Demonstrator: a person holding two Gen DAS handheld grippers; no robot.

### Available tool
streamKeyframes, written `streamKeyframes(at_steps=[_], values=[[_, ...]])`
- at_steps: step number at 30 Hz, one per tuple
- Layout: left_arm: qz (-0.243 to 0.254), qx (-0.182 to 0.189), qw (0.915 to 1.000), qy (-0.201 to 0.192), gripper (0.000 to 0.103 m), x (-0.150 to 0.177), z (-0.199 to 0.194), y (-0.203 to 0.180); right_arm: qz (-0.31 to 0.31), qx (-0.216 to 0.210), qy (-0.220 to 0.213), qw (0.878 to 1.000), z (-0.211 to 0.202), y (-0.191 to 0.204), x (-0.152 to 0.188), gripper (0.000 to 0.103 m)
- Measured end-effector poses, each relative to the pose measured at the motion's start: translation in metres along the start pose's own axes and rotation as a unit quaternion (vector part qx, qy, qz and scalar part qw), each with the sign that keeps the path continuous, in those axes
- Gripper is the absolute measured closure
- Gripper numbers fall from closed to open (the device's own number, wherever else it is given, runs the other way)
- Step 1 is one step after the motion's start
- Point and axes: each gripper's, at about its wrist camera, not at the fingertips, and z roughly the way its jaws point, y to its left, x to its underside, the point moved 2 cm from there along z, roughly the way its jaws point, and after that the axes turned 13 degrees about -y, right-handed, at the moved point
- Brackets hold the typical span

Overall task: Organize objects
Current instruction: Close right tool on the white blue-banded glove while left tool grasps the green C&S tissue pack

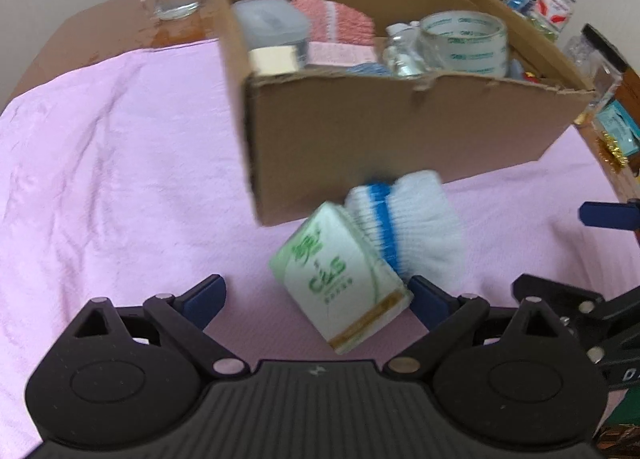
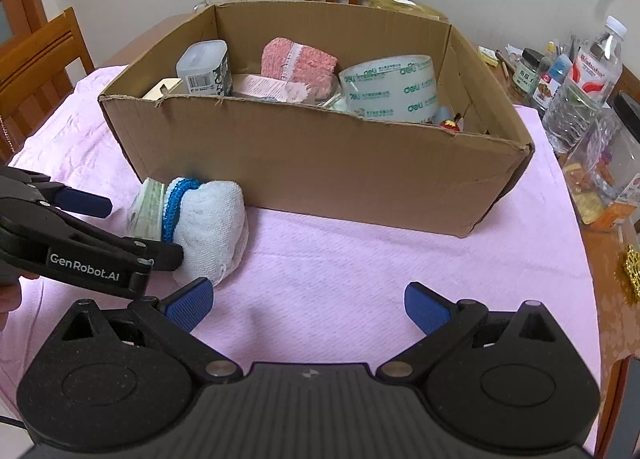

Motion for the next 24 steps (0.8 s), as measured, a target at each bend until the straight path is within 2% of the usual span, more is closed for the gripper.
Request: streamKeyframes(at_steps=[4, 8, 15, 24], values=[[0.002, -0.038, 0.9992, 0.01, 0.006, 0.005, 0.001, 0.019, 0.001, 0.0, 0.004, 1.0, 0.004, 0.005, -0.001, 0.0], [-0.002, -0.053, 0.9985, 0.009, 0.006, 0.007, -0.002, 0.037, -0.004, -0.008, 0.005, 1.0, 0.007, 0.012, -0.002, 0.0], [0.016, -0.06, 0.998, 0.01, 0.006, 0.011, -0.004, 0.055, -0.011, -0.029, 0.008, 0.999, 0.019, 0.029, -0.006, 0.0], [0.009, -0.075, 0.9971, 0.008, 0.006, 0.011, -0.007, 0.081, -0.02, -0.04, 0.007, 0.999, 0.047, 0.052, -0.018, 0.0]])
